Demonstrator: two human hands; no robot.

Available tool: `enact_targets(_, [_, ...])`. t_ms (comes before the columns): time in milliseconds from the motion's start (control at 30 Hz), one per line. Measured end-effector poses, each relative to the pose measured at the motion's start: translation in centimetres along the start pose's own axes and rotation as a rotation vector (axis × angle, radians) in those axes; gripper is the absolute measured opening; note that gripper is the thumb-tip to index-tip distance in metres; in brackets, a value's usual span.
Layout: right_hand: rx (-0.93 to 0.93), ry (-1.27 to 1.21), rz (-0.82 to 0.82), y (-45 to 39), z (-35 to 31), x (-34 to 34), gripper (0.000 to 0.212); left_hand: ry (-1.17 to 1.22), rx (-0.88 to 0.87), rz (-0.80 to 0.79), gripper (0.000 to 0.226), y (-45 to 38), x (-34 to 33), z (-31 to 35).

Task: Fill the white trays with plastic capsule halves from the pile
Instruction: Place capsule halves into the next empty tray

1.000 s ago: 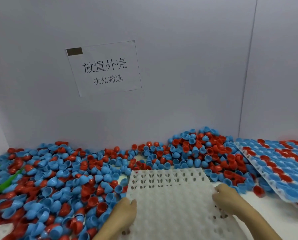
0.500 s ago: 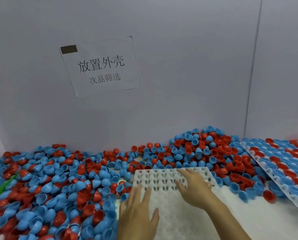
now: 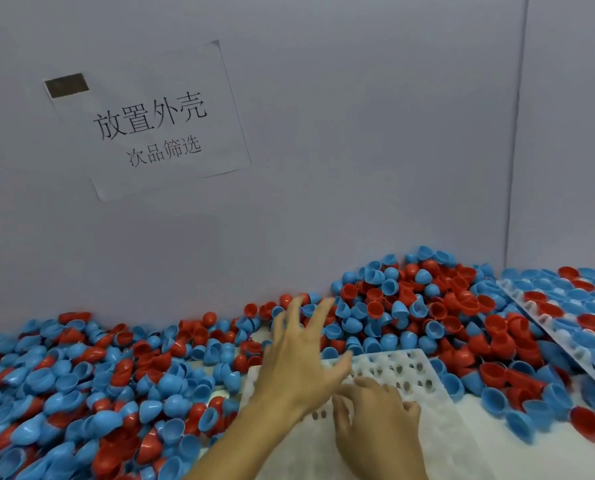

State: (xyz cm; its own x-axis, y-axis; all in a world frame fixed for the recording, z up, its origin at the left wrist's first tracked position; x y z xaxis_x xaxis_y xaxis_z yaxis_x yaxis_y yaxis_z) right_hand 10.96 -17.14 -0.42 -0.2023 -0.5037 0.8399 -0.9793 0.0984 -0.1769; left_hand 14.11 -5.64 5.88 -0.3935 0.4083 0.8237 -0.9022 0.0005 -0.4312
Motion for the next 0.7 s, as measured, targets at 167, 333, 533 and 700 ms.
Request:
enact_targets(167, [-0.059,-0.048,0.001,-1.2,0.5,-0.2,0.046,0.121,-0.039,-0.128,0.097,-10.3,-6.0,3.8])
enact_targets(333, [-0.051,-0.033,0.001,-1.8,0.8,-0.3,0.047,-0.11,-0.229,-0.408,0.099,-12.7,-13.0,4.7])
enact_targets(533, [-0.034,-0.04,0.008,-2.1,0.7,-0.1,0.046,-0.174,0.05,-0.236,0.096,-13.1,-13.6,-0.2])
enact_targets(700, [-0.03,-0.045,-0.007,-1.9,0.5,-0.1,0.042,-0.222,0.064,-0.229,0.094,-12.4,-13.9,-0.7])
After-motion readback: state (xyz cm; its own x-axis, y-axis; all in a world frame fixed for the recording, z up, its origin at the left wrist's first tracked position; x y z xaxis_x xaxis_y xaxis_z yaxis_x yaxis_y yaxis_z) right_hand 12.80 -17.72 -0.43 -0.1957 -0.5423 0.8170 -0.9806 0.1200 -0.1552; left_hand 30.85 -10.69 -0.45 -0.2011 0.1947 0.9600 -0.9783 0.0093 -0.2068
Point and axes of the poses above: each hand's wrist, its own y-axis away from the middle knuckle, its own x-axis out of the back of the hand, z = x × y, the point moved 8 cm from there along -y, towards the middle knuckle, and after that the axes turned 10 degrees about z, right-handed, at the moved point
